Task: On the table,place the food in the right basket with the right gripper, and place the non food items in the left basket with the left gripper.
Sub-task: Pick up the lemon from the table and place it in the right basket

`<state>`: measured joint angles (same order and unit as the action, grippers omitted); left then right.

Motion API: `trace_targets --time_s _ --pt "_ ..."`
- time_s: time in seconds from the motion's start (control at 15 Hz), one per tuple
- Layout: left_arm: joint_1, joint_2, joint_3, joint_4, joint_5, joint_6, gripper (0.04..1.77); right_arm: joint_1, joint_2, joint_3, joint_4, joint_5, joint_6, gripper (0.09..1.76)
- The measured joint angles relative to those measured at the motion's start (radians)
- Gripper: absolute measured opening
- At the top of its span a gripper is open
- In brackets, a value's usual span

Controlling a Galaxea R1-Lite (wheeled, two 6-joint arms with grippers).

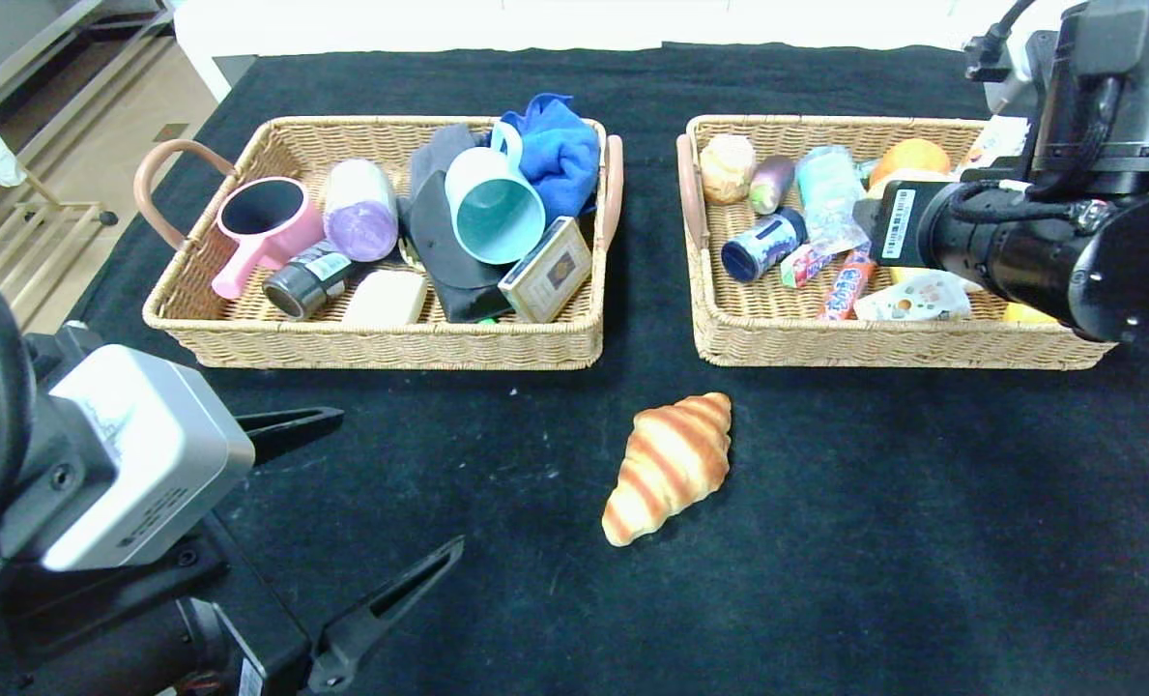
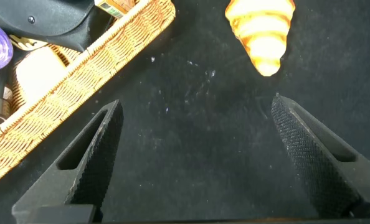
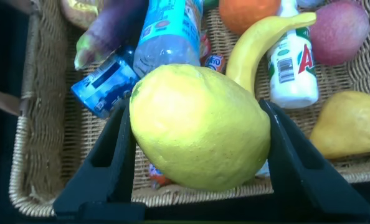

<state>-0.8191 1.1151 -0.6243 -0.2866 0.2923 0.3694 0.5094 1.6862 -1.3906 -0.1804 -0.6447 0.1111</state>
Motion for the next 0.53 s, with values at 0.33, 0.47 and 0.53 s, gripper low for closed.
trace_targets --time_s 0.33,0.47,0.53 --pt "0.000 0.000 0.002 0.000 0.000 0.000 1.72 -0.054 0.028 0.006 -0.030 0.000 -0.016 1.24" --pt "0.000 0.000 0.002 0.000 0.000 0.000 1.72 -0.067 0.034 0.002 -0.030 0.000 -0.017 1.24" --pt "0.000 0.000 0.002 0.000 0.000 0.000 1.72 -0.071 0.035 -0.001 -0.030 0.000 -0.017 1.24"
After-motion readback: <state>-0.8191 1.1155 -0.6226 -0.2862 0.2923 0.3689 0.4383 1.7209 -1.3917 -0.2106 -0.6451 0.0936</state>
